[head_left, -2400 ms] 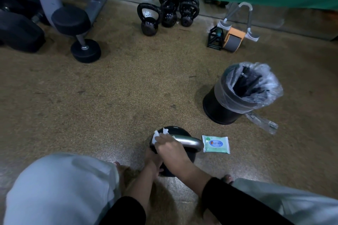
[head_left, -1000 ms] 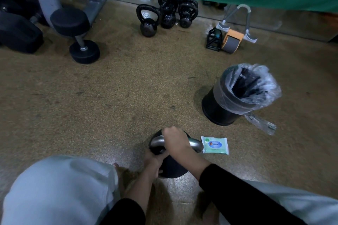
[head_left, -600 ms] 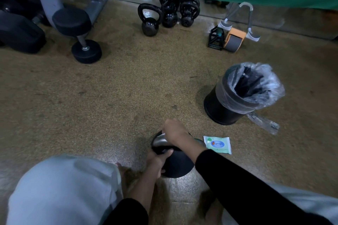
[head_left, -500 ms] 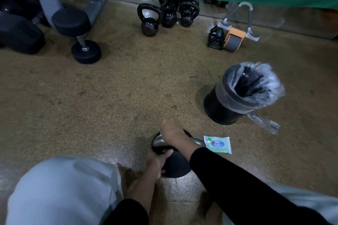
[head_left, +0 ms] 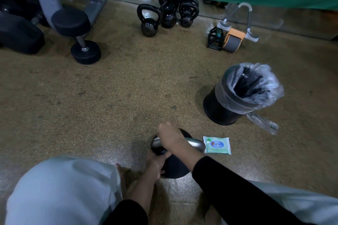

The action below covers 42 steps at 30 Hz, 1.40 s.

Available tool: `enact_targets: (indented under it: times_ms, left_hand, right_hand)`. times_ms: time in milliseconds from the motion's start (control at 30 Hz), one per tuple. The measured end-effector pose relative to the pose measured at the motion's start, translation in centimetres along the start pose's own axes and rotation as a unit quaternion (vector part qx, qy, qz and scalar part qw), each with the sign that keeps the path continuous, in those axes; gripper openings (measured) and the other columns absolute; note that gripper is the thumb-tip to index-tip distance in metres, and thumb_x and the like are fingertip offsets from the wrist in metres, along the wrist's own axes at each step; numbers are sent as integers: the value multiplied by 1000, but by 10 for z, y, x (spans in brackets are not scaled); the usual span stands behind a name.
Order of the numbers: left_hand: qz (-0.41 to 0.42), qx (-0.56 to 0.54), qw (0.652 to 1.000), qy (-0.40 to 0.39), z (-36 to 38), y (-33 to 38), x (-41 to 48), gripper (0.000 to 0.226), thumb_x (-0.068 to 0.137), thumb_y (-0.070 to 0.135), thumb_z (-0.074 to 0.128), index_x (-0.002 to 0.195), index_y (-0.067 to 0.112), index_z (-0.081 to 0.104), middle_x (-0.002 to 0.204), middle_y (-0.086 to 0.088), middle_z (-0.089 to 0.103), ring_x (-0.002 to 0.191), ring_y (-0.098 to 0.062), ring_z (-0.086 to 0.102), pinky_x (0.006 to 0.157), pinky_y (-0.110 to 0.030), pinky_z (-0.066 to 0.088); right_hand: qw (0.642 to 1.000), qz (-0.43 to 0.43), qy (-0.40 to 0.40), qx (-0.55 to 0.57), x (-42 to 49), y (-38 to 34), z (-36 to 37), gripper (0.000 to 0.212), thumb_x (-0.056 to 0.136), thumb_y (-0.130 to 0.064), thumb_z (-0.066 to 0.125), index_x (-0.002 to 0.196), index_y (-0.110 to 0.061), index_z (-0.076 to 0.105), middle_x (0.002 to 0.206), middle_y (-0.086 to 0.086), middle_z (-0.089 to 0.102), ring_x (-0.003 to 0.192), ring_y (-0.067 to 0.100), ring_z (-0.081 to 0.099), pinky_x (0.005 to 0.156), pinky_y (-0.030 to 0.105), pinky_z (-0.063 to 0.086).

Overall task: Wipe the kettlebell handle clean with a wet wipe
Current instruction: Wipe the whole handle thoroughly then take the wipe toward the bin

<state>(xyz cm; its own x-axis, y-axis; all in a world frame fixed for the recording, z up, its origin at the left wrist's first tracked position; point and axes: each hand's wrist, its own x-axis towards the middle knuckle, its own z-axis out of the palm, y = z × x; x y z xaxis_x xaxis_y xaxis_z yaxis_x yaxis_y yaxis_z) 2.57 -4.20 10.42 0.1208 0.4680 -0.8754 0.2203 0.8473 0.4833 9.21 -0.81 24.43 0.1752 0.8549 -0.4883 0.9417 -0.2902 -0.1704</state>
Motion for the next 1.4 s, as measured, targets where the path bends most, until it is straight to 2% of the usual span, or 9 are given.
enact_targets:
  times_ms: [233,400,533,833,933,1033,1167,1233,1400]
  left_hand:
    - [4,12,1000,16,-1,-1,2,65,72,27,84,127,19,50,124,-8,61,114,-34,56,70,-44,52]
    - [-1,17,1000,10,-2,-2,5,61,68,29,83,121,22,54,118,-7,64,106,-32,59,70,-43,54]
    - [-3,16,1000,6,-3,-4,9,73,55,37,85,119,22,55,116,-6,65,105,-32,60,67,-41,55]
    - [21,40,999,13,-2,-1,5,48,75,29,74,118,21,54,111,-7,65,101,-29,61,64,-38,56]
    - [18,35,999,17,0,-2,6,54,73,31,78,120,21,54,114,-7,65,103,-30,60,70,-41,56]
    - [6,32,999,19,0,-3,6,58,72,29,82,121,20,52,117,-7,63,106,-30,58,71,-40,53]
    - [22,34,999,13,-1,-4,5,43,78,28,72,117,17,56,111,-10,67,100,-30,62,67,-38,54]
    - [27,24,999,4,-1,-4,4,46,75,33,68,116,16,57,109,-12,68,99,-32,63,63,-36,53]
    - [27,28,999,7,0,-2,3,36,81,26,71,112,17,57,110,-9,65,103,-30,60,68,-38,52]
  right_hand:
    - [999,27,11,-19,-5,13,-8,32,94,1,44,125,1,50,129,18,53,119,32,53,96,35,44]
    - [1000,4,4,-1,-5,-3,-5,30,94,2,43,122,4,52,128,20,53,120,33,52,97,36,43]
    - [999,-8,17,-26,-8,0,-8,30,93,3,43,122,3,53,127,20,54,119,33,53,95,36,44]
    - [997,-63,12,-35,-14,-5,-4,31,87,6,51,118,3,55,124,21,56,116,35,53,97,37,42]
    - [997,-57,17,-45,-21,6,-5,25,87,6,51,109,4,60,114,20,61,109,34,58,88,38,46]
    - [998,-39,24,-52,-18,11,-10,26,91,4,45,111,2,61,115,19,62,110,34,59,89,37,47]
    - [996,-70,32,-50,-23,1,-6,26,90,5,46,112,6,60,116,22,60,110,36,58,89,39,47]
    - [994,-82,29,-70,-31,0,1,27,91,6,42,112,6,59,115,22,61,110,37,58,88,41,46]
    - [994,-87,29,-64,-33,8,-2,24,89,2,47,108,3,61,112,21,62,108,36,59,87,40,46]
